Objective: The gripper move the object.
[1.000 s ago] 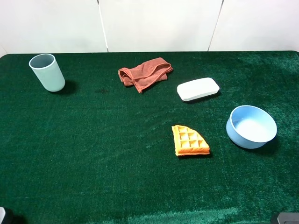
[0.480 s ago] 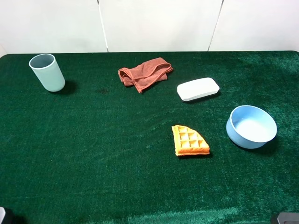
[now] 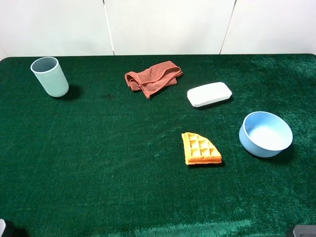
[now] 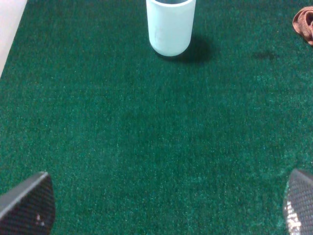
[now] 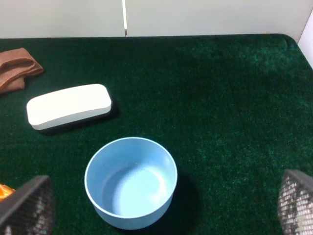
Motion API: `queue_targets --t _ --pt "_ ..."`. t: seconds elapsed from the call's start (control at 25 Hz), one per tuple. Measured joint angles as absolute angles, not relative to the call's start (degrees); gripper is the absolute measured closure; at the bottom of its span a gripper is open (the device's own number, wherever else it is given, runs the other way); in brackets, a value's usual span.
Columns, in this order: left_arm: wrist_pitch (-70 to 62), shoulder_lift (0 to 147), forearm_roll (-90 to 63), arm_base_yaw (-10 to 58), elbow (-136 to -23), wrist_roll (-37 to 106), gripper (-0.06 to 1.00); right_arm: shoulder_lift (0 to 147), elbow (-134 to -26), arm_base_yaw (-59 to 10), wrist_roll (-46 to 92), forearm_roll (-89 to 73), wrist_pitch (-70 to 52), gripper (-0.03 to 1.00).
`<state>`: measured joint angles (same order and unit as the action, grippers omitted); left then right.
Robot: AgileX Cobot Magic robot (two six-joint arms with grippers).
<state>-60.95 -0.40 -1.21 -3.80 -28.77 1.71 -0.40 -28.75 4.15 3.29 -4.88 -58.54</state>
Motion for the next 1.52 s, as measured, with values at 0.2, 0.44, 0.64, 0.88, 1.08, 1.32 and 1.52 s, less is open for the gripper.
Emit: queue_targets --t 0.2,0.44,0.64,0.88,1.08,1.32,1.52 --pt "-61.0 -0.4 -1.2 -3.8 -28.8 1.7 0.02 -0.4 -28.7 4.1 5.5 -4.5 -58.5 0.27" --pt "-61.0 -0.4 -1.2 -3.8 -28.8 1.7 0.02 5.7 -29.5 4.1 9.7 -4.4 -57.2 0.27" --pt "-61.0 -0.4 -1.2 -3.8 -28.8 1.7 0.02 15.0 -32.4 4.1 15.3 -4.7 -55.4 0.27" --pt "-61.0 -0.4 -1.2 -3.8 -28.8 1.7 0.02 28.5 -37.6 4.1 20.0 -4.9 -53.4 0.27" --pt "-61.0 -0.4 -1.2 -3.8 -28.8 1.7 0.02 39.8 -42.6 1.2 23.9 -4.8 -52.7 0.27" --pt "-61.0 -0.4 -1.2 -3.8 -28.8 1.7 0.02 55.5 -52.0 -6.8 26.2 0.7 -52.7 0.27" --pt "-61.0 -0.4 -1.2 -3.8 -28.8 1.7 0.02 69.2 -61.2 -11.3 31.0 2.7 -54.6 0.27"
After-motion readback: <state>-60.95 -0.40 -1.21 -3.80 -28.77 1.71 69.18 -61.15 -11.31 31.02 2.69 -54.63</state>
